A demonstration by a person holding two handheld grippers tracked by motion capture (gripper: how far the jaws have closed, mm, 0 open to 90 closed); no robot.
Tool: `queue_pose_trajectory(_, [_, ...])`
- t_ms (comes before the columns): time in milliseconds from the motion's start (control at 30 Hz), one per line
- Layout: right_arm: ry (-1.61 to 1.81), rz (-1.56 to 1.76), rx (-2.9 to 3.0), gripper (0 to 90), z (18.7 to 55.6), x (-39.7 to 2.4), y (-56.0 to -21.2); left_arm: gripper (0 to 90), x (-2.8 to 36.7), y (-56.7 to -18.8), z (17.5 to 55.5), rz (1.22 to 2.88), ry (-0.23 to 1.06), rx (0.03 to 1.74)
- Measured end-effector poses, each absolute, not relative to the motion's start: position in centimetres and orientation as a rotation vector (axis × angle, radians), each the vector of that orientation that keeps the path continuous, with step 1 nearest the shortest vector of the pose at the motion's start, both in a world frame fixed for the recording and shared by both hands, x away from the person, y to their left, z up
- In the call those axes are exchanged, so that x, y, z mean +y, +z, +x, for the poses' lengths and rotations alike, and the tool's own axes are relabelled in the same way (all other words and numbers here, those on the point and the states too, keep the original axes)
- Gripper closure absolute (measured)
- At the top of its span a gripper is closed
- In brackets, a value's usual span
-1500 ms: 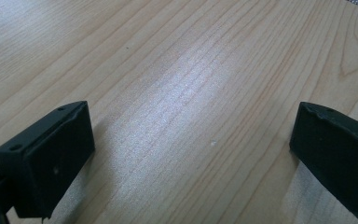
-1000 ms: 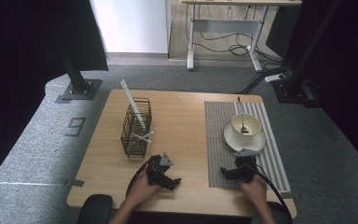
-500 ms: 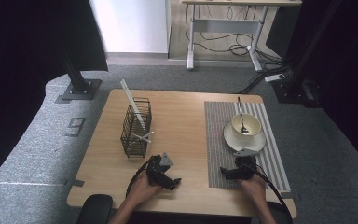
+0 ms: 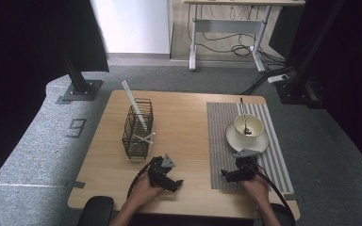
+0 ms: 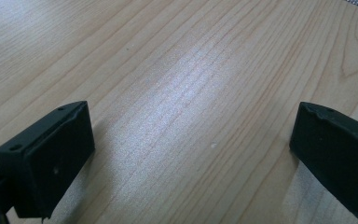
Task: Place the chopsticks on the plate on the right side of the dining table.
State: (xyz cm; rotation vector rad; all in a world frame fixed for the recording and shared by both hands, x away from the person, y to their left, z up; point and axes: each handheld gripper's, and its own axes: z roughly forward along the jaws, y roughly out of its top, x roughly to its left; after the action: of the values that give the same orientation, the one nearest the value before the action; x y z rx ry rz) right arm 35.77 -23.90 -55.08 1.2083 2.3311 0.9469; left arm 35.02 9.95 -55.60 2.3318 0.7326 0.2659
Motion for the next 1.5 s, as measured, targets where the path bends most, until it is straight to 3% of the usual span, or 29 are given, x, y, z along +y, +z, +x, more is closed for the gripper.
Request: queue_pose_trajectory(1500, [1.106,1.007,2.47,0.0,37.9,-16.6,-47.2,0.0,9.9,-55.6,35.0,2.33,0.267,0.736])
